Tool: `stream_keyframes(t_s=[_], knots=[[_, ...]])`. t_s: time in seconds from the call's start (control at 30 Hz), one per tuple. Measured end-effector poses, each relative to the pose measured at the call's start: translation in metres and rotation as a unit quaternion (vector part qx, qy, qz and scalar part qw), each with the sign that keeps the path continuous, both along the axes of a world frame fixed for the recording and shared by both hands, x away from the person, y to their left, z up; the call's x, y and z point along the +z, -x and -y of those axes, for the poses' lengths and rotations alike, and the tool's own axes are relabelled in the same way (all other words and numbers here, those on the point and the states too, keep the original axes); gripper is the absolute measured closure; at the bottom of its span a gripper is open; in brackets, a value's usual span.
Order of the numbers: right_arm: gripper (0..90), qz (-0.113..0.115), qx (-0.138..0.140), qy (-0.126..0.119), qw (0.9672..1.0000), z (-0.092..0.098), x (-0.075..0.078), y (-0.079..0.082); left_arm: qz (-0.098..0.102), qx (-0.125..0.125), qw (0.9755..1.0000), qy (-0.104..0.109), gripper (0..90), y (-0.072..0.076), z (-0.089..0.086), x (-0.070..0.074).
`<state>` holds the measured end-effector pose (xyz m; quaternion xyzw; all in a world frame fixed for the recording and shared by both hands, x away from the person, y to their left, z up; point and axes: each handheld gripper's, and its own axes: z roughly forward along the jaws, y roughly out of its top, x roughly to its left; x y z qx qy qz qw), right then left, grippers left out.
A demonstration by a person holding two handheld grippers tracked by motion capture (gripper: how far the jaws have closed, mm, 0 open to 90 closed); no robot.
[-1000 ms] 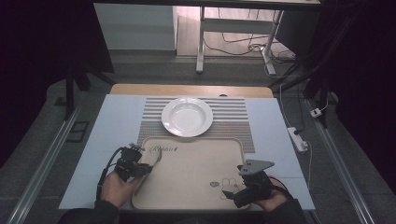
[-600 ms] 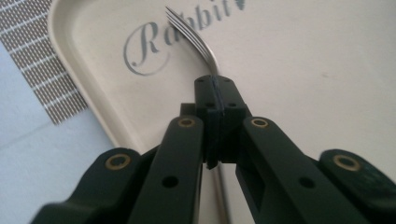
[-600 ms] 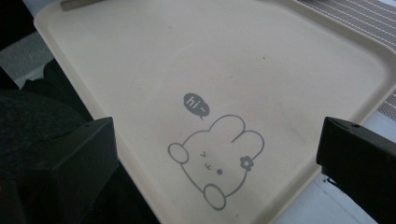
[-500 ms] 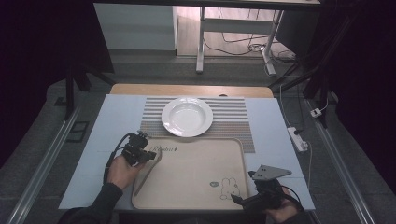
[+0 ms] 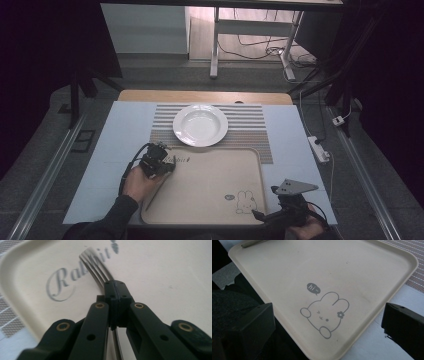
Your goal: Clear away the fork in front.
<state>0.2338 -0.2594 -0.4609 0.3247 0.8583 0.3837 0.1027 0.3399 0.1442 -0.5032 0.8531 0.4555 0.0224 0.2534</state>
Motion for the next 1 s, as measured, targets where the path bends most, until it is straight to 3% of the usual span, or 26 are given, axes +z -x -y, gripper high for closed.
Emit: stream_keyframes(t_s=[0.2,0.33,0.47,0.6,0.87,1.0], knots=[[0.0,0.000,0.001,-0.002,1.0000,0.001,-0.001,-0.001,0.010,-0.027,0.9993,0.022,89.2,0.004,0.007,0.003],[0.0,-0.004,0.003,-0.001,1.0000,0.001,-0.001,-0.001,0.004,-0.055,0.9984,0.011,89.2,0.006,0.020,-0.003],[0.0,-0.003,0.005,-0.002,1.0000,0.001,-0.001,-0.002,0.000,-0.060,0.9982,-0.003,89.1,0.006,0.027,-0.011],[0.0,-0.005,0.005,-0.001,1.0000,0.001,-0.001,-0.002,0.012,-0.052,0.9985,-0.012,89.2,0.005,0.025,-0.011],[0.0,-0.009,0.008,-0.002,0.9999,0.001,-0.001,-0.002,0.004,-0.012,0.9998,-0.014,89.2,-0.003,0.004,-0.012],[0.0,-0.008,0.008,-0.003,0.9999,0.001,-0.001,-0.002,-0.008,0.007,0.9999,-0.004,89.1,-0.007,-0.009,-0.012]])
